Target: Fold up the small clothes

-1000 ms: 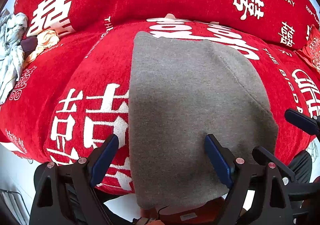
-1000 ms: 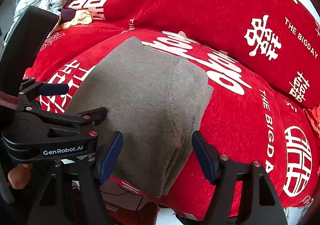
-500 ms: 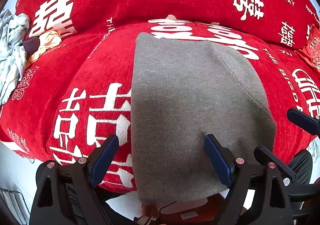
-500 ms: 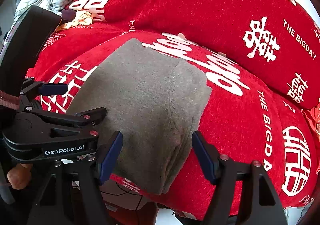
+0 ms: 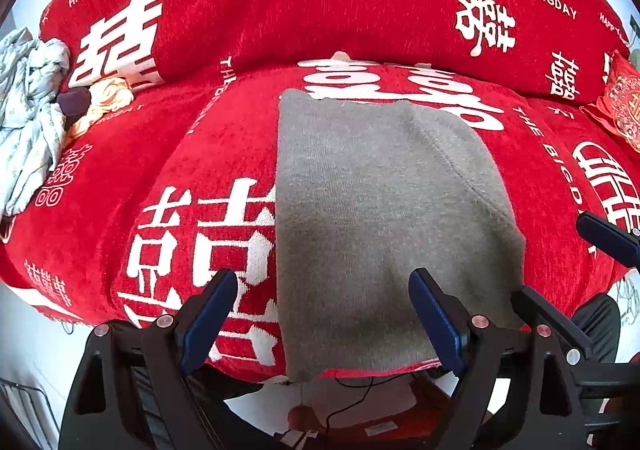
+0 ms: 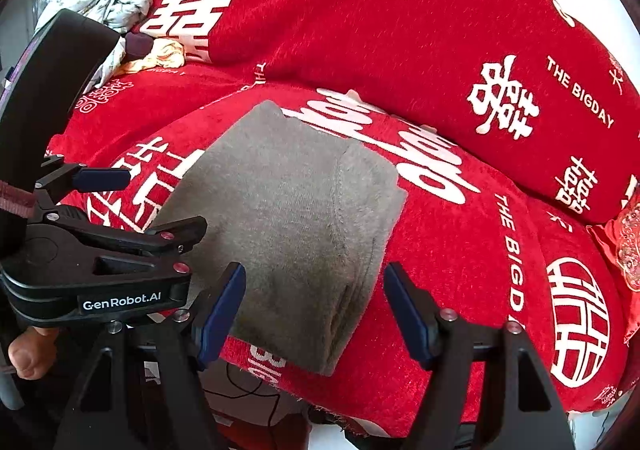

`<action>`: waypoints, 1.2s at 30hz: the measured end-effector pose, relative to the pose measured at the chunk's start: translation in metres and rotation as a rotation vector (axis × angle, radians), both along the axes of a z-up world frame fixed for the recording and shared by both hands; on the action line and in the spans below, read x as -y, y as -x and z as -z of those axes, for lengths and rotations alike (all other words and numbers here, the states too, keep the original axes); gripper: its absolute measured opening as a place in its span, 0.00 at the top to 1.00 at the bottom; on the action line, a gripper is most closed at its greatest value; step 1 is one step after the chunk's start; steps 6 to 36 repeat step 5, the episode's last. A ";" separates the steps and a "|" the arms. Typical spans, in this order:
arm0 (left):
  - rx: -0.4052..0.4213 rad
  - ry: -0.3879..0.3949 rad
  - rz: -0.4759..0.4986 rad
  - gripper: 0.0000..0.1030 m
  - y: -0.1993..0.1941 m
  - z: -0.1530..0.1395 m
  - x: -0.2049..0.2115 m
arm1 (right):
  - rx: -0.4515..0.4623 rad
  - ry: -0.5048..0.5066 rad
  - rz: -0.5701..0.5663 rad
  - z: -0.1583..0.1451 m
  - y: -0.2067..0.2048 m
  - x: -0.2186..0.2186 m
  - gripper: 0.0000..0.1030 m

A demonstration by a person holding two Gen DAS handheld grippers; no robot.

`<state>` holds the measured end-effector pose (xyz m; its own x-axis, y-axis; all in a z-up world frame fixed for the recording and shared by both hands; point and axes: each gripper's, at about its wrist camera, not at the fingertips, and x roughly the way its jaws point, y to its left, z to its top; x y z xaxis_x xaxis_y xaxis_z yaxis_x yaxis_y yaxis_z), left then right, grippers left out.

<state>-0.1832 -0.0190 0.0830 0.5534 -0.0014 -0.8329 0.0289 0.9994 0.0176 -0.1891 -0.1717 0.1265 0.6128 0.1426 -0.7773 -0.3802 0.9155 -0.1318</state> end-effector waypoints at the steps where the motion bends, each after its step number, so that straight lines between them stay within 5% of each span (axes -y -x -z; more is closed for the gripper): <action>1: 0.004 -0.001 0.001 0.14 0.002 -0.001 0.000 | 0.006 0.003 -0.001 -0.001 0.002 0.000 0.28; 36: 0.024 -0.001 -0.003 0.14 0.010 -0.009 -0.002 | 0.025 0.010 0.008 -0.005 0.010 0.001 0.28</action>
